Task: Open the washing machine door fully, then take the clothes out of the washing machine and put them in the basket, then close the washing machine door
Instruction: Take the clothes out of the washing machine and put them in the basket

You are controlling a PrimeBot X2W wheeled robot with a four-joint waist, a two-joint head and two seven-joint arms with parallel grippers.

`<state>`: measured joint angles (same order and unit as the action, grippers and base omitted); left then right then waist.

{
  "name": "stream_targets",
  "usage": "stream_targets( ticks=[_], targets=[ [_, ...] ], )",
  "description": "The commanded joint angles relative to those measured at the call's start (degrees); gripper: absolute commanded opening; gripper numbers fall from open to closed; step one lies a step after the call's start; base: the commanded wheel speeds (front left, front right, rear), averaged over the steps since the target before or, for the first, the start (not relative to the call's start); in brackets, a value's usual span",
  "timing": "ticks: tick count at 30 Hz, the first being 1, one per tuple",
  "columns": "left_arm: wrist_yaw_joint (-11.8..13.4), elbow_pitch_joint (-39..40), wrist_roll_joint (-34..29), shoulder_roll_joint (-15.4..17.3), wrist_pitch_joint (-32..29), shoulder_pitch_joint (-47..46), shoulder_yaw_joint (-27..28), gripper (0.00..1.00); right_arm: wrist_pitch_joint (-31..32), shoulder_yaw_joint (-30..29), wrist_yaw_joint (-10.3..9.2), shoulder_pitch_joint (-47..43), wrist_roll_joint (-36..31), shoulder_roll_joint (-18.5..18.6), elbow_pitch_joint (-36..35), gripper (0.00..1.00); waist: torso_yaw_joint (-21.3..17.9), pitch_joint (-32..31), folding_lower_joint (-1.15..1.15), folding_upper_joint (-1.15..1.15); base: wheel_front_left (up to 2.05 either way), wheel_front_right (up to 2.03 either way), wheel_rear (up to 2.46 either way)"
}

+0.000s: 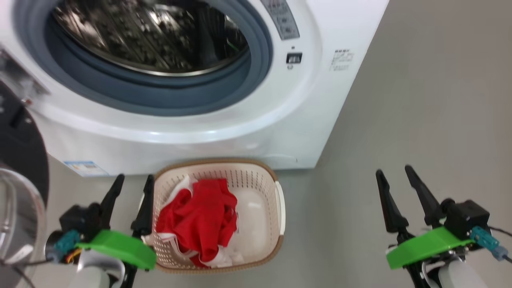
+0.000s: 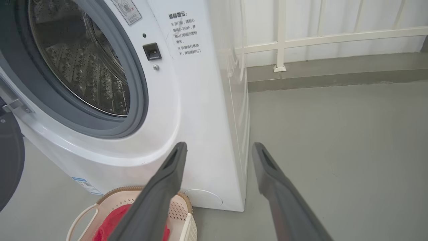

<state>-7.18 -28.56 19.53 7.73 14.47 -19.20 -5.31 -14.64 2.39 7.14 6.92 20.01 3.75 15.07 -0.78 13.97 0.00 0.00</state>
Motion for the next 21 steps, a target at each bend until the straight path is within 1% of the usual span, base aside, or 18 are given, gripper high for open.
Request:
stream_targets(
  ticks=[1,11,21],
  targets=[
    [-0.3,2.6,-1.1,1.3,0.5,1.6,2.7,1.0,-0.4,0.9,0.35,-1.0,0.1,0.8,-1.1,1.0,1.1,-4.0,0.0,0.0,0.0,0.0,0.0],
    [-0.3,8.2,-3.4,1.0,0.5,8.9,5.6,1.0,-0.4,0.7,0.35,-4.7,0.9,2.0,-1.1,1.0,1.5,-8.4,0.0,0.0,0.0,0.0,0.0],
    [-0.3,14.1,-3.9,1.0,0.5,17.4,9.1,1.0,-0.4,0.5,0.35,-8.6,1.8,3.1,-1.3,1.0,1.1,-12.2,0.0,0.0,0.0,0.0,0.0]
  ],
)
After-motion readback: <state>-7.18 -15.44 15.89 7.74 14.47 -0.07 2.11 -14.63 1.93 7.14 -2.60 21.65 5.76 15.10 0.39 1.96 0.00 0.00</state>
